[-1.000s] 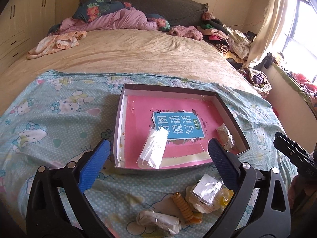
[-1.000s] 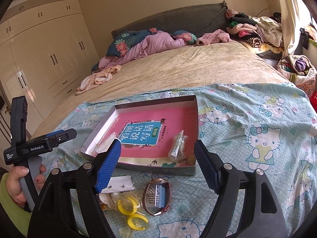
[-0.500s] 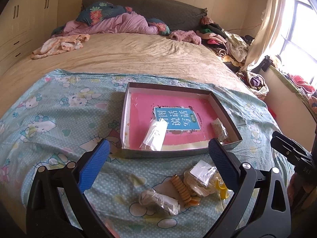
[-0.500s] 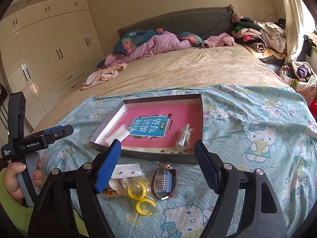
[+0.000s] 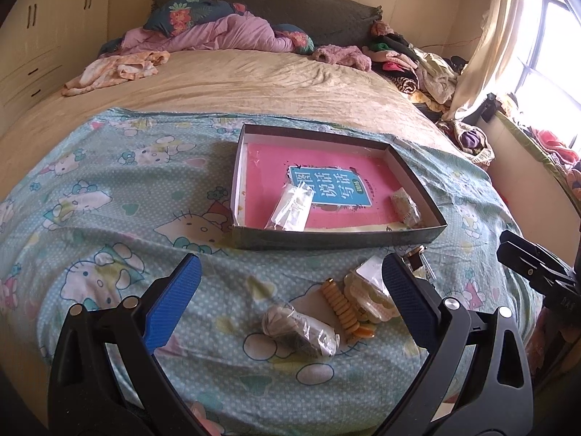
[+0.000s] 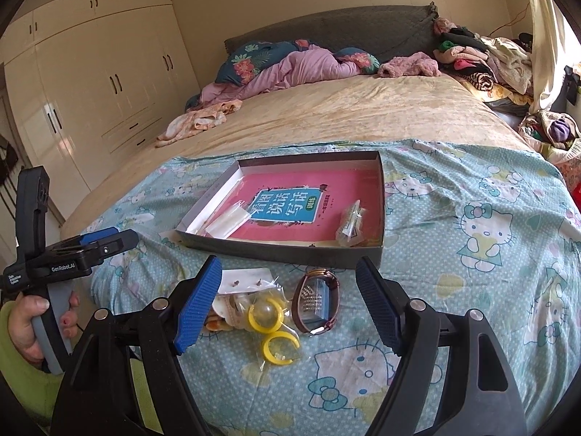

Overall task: Organize jewelry
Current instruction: 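Pull both tools back from the box toward the remaining items, then grasp the bag of dark beads with the left tool while the right tool grasps the yellow-ring bag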

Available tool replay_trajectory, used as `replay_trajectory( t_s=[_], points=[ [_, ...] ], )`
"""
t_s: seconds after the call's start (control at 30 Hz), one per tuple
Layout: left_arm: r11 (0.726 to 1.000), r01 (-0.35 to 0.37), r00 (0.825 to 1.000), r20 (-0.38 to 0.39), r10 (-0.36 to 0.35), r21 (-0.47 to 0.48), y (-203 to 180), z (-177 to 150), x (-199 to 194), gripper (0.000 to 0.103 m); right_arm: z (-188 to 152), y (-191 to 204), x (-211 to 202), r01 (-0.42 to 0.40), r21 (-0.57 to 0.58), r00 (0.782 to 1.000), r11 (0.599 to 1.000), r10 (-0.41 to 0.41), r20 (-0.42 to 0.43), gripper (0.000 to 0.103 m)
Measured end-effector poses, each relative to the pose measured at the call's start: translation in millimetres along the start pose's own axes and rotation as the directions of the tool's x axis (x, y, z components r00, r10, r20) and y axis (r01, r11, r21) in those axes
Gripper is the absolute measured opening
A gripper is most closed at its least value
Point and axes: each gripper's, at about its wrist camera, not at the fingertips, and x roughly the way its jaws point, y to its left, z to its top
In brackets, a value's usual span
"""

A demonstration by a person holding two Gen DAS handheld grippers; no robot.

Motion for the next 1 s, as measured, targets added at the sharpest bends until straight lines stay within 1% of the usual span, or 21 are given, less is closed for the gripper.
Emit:
replay_trajectory(
  t_s=[0.37, 0.63, 0.8, 1.0],
  points=[
    [0.999, -0.017, 0.998, -0.057, 0.019, 0.029, 1, -30, 8, 0.093, -20, 4, 6, -0.011, -0.007, 0.998, 1.0, 0.011, -0.064, 0.075],
    [0.998, -0.021, 0.995, -0.1, 0.028, 0.066, -7, -49, 15, 0.093, -34, 10, 14, -0.022, -0.021, 0.994, 1.0, 0.019, -0.107, 0.075],
    [0.995, -0.026, 0.991, -0.127, 0.038, 0.097, -12, -59, 21, 0.093, -44, 13, 23, -0.031, -0.028, 0.99, 0.999, 0.027, -0.139, 0.075],
    [0.993, -0.038, 0.985, -0.166, 0.056, 0.108, -12, -68, 35, 0.093, -56, 13, 37, -0.04, -0.036, 0.983, 0.999, 0.033, -0.179, 0.075]
  ],
)
